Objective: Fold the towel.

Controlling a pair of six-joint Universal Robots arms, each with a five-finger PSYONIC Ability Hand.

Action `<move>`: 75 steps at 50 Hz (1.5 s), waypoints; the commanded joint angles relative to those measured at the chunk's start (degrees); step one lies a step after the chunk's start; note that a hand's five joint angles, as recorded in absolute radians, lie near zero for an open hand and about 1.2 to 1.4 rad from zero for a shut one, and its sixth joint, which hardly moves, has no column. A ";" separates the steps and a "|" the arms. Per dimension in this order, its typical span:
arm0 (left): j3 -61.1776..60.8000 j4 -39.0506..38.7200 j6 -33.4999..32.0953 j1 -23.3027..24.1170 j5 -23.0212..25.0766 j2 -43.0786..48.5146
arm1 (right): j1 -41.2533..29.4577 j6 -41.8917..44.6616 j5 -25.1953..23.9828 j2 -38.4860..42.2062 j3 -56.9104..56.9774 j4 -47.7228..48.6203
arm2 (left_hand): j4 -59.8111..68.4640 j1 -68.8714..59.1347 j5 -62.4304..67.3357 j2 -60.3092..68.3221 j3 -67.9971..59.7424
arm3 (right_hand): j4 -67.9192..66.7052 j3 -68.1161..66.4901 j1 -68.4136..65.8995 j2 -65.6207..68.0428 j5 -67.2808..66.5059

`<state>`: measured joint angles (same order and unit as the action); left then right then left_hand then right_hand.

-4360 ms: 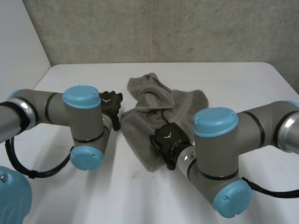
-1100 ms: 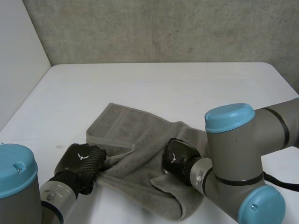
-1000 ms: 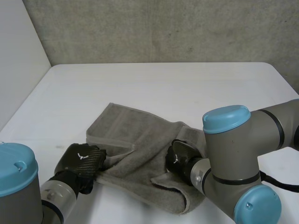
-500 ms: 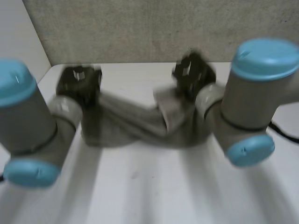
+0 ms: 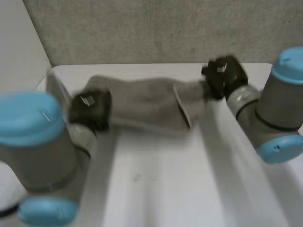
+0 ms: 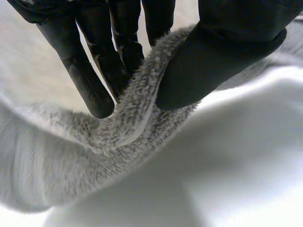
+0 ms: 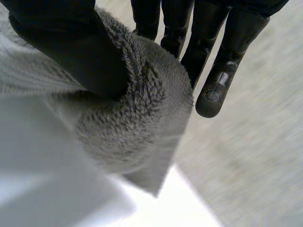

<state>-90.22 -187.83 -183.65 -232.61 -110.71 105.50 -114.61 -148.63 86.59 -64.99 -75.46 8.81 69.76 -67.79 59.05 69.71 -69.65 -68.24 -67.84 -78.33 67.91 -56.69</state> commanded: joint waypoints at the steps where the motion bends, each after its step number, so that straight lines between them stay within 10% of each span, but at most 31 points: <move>1: -6.11 -2.01 1.19 9.46 -0.03 7.88 | 2.64 -0.78 -1.34 4.17 -5.31 -2.83 | 10.24 -12.21 10.95 10.29 -10.35 | -11.76 -12.16 -1.67 12.09 -13.31; 7: -6.55 -2.01 2.42 12.70 0.41 9.03 | 6.33 -0.08 -1.25 5.57 -6.72 -3.10 | 10.24 -12.21 10.95 10.29 -10.35 | -11.76 -12.16 -1.67 12.09 -13.31; 9: -6.55 -2.10 2.33 13.15 0.67 9.03 | 7.03 -0.08 -1.25 5.49 -6.89 -3.18 | -3.19 1.23 -2.49 -3.14 3.08 | -11.76 -12.16 -1.67 12.09 -13.31; 11: -6.38 -2.10 2.24 13.41 0.76 8.94 | 8.26 -0.08 -1.16 4.53 -7.68 -3.27 | -43.71 41.75 -43.01 -43.66 43.61 | -11.76 -12.16 -1.67 12.09 -13.31; 15: -6.11 -2.19 2.06 13.15 0.67 8.33 | 8.96 -0.17 -1.43 3.38 -8.82 -2.92 | -58.18 56.21 -57.47 -58.13 58.07 | -11.76 -12.16 -1.67 12.09 -13.31; 31: -13.84 -1.92 1.19 0.76 2.52 -0.47 | 11.07 -0.70 -1.08 3.55 -11.90 2.26 | -57.02 55.05 -56.32 -56.97 56.91 | -11.76 -12.16 -1.67 12.09 -13.31; 43: -16.57 -1.31 -15.75 -16.28 24.83 -0.65 | 11.87 -0.52 -0.90 5.05 -12.16 2.97 | -52.15 50.19 -51.45 -52.10 52.05 | -11.76 -12.16 -1.67 12.09 -13.31; 48: -16.04 -1.31 -22.00 -20.15 27.22 2.07 | 11.60 -0.35 -0.99 5.05 -12.69 2.97 | -45.78 43.82 -45.08 -45.73 45.67 | -11.76 -12.16 -1.67 12.09 -13.31; 75: -13.84 3.96 -25.01 -22.18 27.48 6.04 | 11.51 0.09 -0.81 5.75 -13.04 3.06 | -31.67 29.71 -30.97 -31.62 31.57 | -11.76 -12.16 -1.67 12.09 -13.31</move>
<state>-104.13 -185.85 -208.61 -254.94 -83.17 111.82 -103.10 -148.65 85.76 -59.43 -88.51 11.86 27.34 -27.14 17.23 27.24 -27.19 -68.24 -67.90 -78.37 67.91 -56.77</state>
